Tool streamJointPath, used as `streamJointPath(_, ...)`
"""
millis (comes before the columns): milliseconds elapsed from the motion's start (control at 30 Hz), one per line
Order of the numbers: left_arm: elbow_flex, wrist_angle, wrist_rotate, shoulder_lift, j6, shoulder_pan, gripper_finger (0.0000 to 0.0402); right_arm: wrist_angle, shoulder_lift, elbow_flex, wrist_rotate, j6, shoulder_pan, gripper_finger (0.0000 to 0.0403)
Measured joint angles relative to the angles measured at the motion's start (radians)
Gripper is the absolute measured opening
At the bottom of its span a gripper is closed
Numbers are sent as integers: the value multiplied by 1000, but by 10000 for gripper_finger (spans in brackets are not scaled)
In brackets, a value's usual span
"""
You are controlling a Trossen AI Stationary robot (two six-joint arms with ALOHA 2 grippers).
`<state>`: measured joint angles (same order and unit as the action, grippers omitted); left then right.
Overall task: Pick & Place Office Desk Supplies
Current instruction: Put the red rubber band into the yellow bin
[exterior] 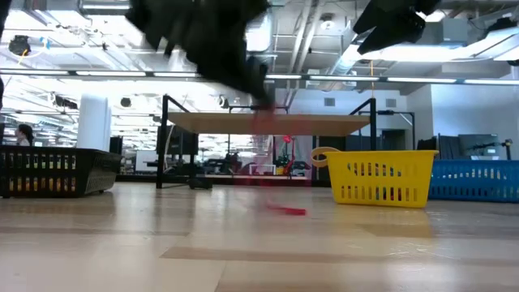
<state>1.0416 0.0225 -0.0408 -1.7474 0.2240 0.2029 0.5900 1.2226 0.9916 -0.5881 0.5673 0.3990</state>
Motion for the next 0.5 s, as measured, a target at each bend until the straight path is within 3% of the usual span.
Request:
streamJointPath(233, -5, -314, -200, 221, -47, -78, 1, -22, 0, 0, -121, -28, 19, 285)
streamJointPath(500, -9, -390, -254, 234, -79, -65, 1, -312, 0, 0, -115, -235, 101, 285)
